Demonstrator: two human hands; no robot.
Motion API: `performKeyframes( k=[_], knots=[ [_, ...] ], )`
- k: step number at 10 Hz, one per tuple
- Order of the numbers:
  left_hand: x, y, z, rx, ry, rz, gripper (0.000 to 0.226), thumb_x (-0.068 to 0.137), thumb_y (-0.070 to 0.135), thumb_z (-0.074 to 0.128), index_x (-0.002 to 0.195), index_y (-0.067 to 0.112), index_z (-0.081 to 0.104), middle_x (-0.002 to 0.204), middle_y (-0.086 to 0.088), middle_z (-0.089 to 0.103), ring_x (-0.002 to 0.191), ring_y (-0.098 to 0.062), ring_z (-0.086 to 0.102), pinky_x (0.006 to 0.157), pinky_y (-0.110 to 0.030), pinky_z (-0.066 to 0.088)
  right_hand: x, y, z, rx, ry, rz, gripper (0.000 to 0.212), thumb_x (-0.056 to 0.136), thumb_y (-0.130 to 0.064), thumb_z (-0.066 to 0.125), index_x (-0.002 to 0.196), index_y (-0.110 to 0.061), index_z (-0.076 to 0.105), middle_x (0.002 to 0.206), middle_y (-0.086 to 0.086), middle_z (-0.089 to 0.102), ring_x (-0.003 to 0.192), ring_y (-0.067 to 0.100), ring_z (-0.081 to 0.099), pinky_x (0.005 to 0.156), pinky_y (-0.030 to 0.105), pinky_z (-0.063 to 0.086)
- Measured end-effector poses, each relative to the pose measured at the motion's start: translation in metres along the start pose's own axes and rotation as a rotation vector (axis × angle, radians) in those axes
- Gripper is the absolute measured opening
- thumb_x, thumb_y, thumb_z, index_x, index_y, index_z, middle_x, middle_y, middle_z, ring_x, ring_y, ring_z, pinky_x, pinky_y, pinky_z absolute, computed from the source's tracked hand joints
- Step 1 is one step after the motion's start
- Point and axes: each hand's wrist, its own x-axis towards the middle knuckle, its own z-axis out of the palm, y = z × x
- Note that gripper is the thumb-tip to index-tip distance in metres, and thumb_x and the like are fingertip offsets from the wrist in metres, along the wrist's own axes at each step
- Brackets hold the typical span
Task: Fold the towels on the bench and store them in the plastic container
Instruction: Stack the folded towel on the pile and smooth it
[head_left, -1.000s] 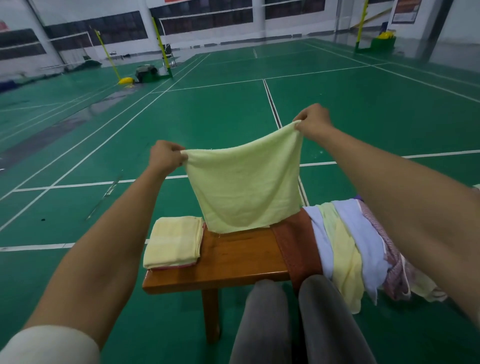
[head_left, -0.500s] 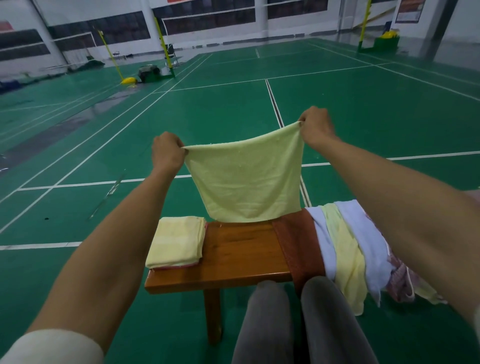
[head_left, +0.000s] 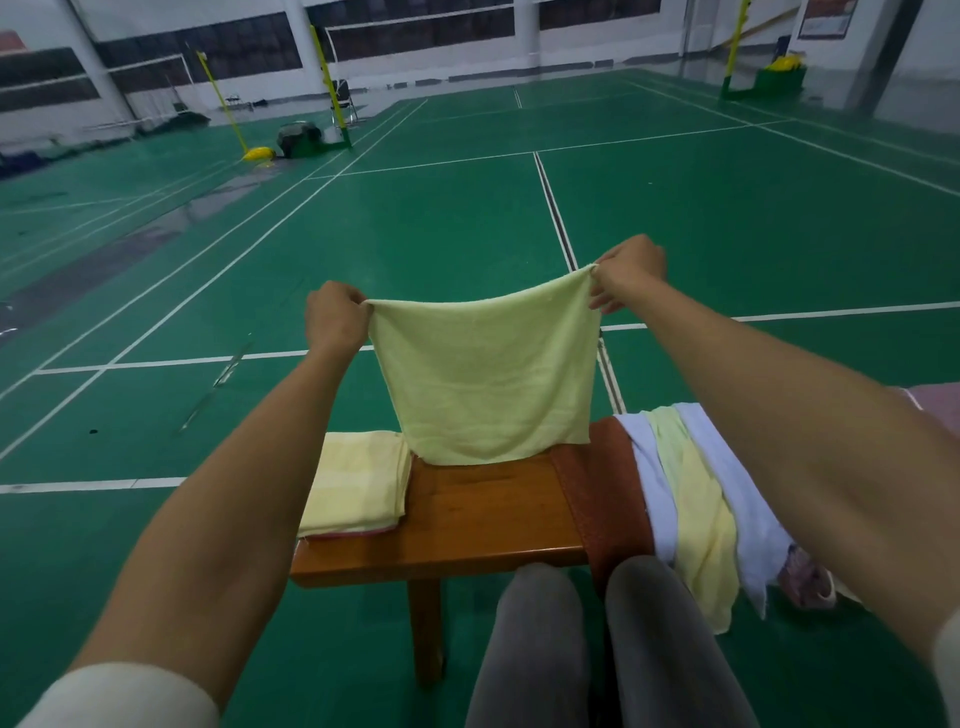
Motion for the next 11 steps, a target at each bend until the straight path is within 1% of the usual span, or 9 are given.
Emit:
performKeyframes(
  k=[1, 2, 3, 5, 6, 7, 8, 9, 11],
  knots=[
    [0.006, 0.005, 0.003, -0.35, 0.001, -0.202, 0.009, 0.092, 0.003, 0.061, 0.089, 0.009, 0.067, 0.093, -0.015, 0.068, 0.069, -0.037, 0.073, 0.069, -0.046, 0.064, 0.001, -0.004, 0.002, 0.199, -0.024, 0.045, 0.011, 0.091, 0.005, 0.066, 0.096, -0.002, 0.072, 0.079, 0.018, 0.074, 0.064, 0.028, 0.075, 0.062, 0.039, 0.064],
    [0.007, 0.017, 0.008, -0.742, -0.012, -0.336, 0.006, 0.101, 0.0, 0.054, 0.106, 0.001, 0.057, 0.105, -0.012, 0.054, 0.091, -0.033, 0.067, 0.075, -0.036, 0.064, 0.005, -0.002, 0.001, 0.337, -0.016, 0.039, 0.013, 0.087, 0.002, 0.071, 0.087, -0.01, 0.072, 0.085, 0.015, 0.076, 0.068, 0.026, 0.076, 0.066, 0.037, 0.064],
    [0.001, 0.024, 0.008, -0.918, -0.031, -0.378, 0.008, 0.104, 0.001, 0.048, 0.111, 0.003, 0.052, 0.108, -0.012, 0.052, 0.103, -0.029, 0.06, 0.09, -0.036, 0.06, 0.005, -0.001, -0.001, 0.43, -0.035, 0.012, 0.011, 0.09, -0.002, 0.072, 0.093, -0.012, 0.072, 0.09, 0.012, 0.075, 0.074, 0.024, 0.077, 0.066, 0.036, 0.064],
    [-0.011, 0.01, 0.011, -0.832, -0.063, -0.362, 0.009, 0.098, -0.005, 0.051, 0.104, 0.002, 0.055, 0.104, -0.012, 0.056, 0.102, -0.028, 0.06, 0.089, -0.035, 0.06, -0.013, 0.016, -0.017, 0.369, -0.14, 0.024, 0.019, 0.087, 0.0, 0.071, 0.105, -0.007, 0.074, 0.094, 0.013, 0.076, 0.081, 0.026, 0.076, 0.062, 0.035, 0.063],
    [-0.027, -0.005, 0.011, -0.506, -0.16, -0.211, 0.007, 0.095, -0.004, 0.062, 0.101, -0.002, 0.058, 0.094, -0.005, 0.053, 0.093, -0.022, 0.059, 0.066, -0.018, 0.055, -0.027, 0.029, -0.028, 0.303, -0.257, 0.074, 0.023, 0.088, 0.0, 0.07, 0.112, -0.002, 0.071, 0.095, 0.014, 0.076, 0.085, 0.029, 0.076, 0.073, 0.039, 0.064],
    [-0.043, -0.015, 0.007, -0.214, -0.318, -0.058, 0.017, 0.097, 0.005, 0.064, 0.109, -0.006, 0.063, 0.098, -0.015, 0.059, 0.086, -0.024, 0.057, 0.064, -0.021, 0.048, -0.037, 0.045, -0.04, 0.169, -0.421, 0.137, 0.021, 0.092, -0.004, 0.07, 0.113, -0.001, 0.068, 0.099, 0.014, 0.077, 0.091, 0.031, 0.076, 0.085, 0.045, 0.062],
    [-0.067, -0.016, -0.004, -0.5, -0.419, -0.265, 0.024, 0.093, -0.006, 0.056, 0.116, 0.0, 0.056, 0.125, -0.026, 0.063, 0.1, -0.032, 0.069, 0.077, -0.037, 0.063, -0.047, 0.058, -0.053, -0.037, -0.607, 0.182, 0.021, 0.095, -0.008, 0.068, 0.114, 0.001, 0.068, 0.101, 0.011, 0.078, 0.098, 0.031, 0.075, 0.091, 0.044, 0.06],
    [-0.084, -0.027, -0.003, -0.401, -0.713, -0.348, 0.027, 0.096, -0.006, 0.051, 0.123, -0.01, 0.05, 0.13, -0.028, 0.057, 0.102, -0.039, 0.072, 0.075, -0.039, 0.064, -0.061, 0.067, -0.061, -0.283, -0.785, 0.218, 0.023, 0.096, -0.01, 0.067, 0.117, -0.001, 0.07, 0.104, 0.008, 0.078, 0.101, 0.028, 0.074, 0.082, 0.037, 0.063],
    [-0.109, -0.047, 0.0, -0.042, -1.144, -0.391, 0.031, 0.102, 0.005, 0.048, 0.13, -0.007, 0.053, 0.129, -0.019, 0.062, 0.104, -0.035, 0.073, 0.092, -0.043, 0.059, -0.087, 0.082, -0.055, -0.596, -1.028, 0.326, 0.031, 0.097, -0.006, 0.066, 0.127, -0.003, 0.064, 0.114, 0.009, 0.076, 0.105, 0.026, 0.074, 0.074, 0.033, 0.063]
  ],
)
